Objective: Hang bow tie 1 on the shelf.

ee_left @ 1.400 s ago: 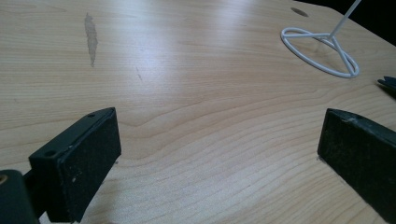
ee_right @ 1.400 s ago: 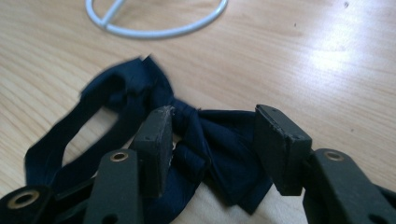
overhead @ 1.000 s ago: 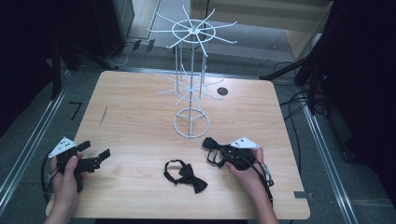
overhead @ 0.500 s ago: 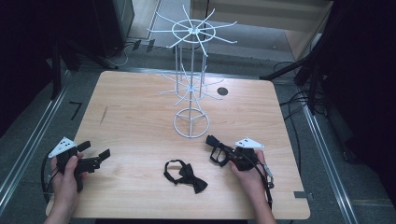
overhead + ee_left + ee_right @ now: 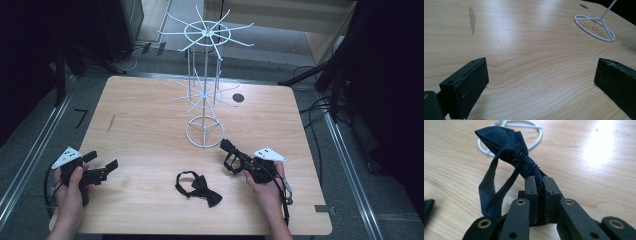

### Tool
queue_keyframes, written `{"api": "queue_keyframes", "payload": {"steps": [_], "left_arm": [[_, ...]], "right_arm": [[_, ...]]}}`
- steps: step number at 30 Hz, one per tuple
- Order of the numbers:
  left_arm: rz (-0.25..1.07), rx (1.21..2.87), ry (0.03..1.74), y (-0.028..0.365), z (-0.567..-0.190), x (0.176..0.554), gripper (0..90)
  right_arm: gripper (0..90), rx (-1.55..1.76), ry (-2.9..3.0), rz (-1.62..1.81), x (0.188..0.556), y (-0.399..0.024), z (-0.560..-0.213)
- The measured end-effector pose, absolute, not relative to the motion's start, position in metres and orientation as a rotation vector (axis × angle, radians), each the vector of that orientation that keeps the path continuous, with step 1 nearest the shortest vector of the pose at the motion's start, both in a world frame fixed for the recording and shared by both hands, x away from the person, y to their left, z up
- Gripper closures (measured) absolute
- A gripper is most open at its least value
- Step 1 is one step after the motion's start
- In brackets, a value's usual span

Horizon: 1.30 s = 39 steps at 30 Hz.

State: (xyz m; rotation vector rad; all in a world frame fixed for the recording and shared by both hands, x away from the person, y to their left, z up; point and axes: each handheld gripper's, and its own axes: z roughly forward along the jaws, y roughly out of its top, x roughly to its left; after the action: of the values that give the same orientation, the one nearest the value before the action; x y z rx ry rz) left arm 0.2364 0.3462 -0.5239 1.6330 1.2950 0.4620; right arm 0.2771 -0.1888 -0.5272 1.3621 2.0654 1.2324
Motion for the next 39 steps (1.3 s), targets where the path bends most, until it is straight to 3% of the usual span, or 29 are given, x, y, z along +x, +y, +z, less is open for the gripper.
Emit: {"api": "queue_keyframes", "payload": {"steps": [39], "left_arm": [[0.462, 1.632, 1.29, 0.346, -0.524, 0.236, 0.0]], "right_arm": [[83.9, 1.333, 1.832, 1.429, 0.265, -0.199, -0.482]]}}
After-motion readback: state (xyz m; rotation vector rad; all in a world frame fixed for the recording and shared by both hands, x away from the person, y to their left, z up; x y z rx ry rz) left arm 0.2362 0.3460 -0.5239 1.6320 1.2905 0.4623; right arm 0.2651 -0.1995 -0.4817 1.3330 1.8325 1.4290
